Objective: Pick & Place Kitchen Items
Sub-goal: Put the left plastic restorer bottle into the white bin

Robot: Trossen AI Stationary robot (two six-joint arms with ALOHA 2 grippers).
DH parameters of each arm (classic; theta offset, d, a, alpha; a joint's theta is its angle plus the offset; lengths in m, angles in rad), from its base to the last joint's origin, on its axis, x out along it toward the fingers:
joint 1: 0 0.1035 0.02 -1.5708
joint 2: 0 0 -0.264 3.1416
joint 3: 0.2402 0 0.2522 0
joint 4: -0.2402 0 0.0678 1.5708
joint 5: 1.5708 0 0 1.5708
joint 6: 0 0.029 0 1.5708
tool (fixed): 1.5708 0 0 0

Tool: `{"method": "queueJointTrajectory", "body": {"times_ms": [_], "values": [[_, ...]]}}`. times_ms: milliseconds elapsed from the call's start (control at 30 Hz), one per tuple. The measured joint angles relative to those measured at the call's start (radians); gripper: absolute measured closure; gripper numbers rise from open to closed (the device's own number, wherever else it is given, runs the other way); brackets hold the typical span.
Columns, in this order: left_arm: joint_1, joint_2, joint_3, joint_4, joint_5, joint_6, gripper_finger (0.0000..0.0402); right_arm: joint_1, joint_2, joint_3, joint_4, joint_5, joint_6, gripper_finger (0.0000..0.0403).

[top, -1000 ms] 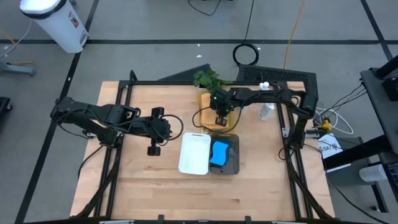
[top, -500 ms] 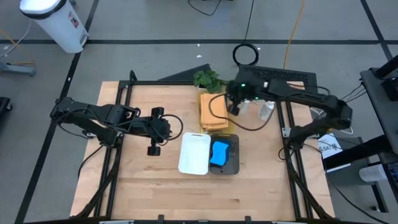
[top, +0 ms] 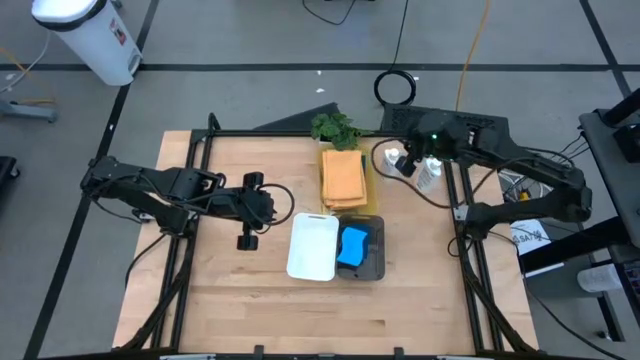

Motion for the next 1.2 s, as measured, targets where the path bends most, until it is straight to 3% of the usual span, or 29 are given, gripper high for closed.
{"method": "queueJointTrajectory", "body": {"times_ms": [133, 267, 433, 600, 867, 1067, 1200], "values": [[0.000, 0.000, 0.000, 0.027, -0.001, 0.000, 0.0323, 0.003, -0.047, -0.027, -0.031, 0.001, 0.054, 0.0403], [0.000, 0.000, 0.000, 0.057, 0.003, -0.018, 0.0323, 0.018, -0.128, -0.168, 0.061, 0.052, 0.060, 0.0403], [0.006, -0.021, -0.033, 0.117, 0.008, 0.079, 0.0323, 0.026, -0.254, -0.330, 0.153, 0.078, 0.060, 0.0403], [0.057, -0.210, -0.185, 0.301, 0.096, 0.176, 0.0323, 0.027, -0.367, -0.343, 0.038, 0.084, 0.089, 0.0403], [0.241, -0.546, -0.511, 0.536, 0.024, 0.182, 0.0323, 0.170, -0.435, -0.367, -0.084, 0.105, 0.261, 0.0403], [0.326, -0.694, -0.691, 0.647, 0.025, 0.156, 0.0323, 0.353, -0.395, -0.567, 0.055, 0.177, 0.415, 0.0403], [0.346, -0.723, -0.741, 0.641, 0.025, 0.119, 0.0323, 0.456, -0.365, -0.706, 0.254, 0.182, 0.492, 0.0403]]}}
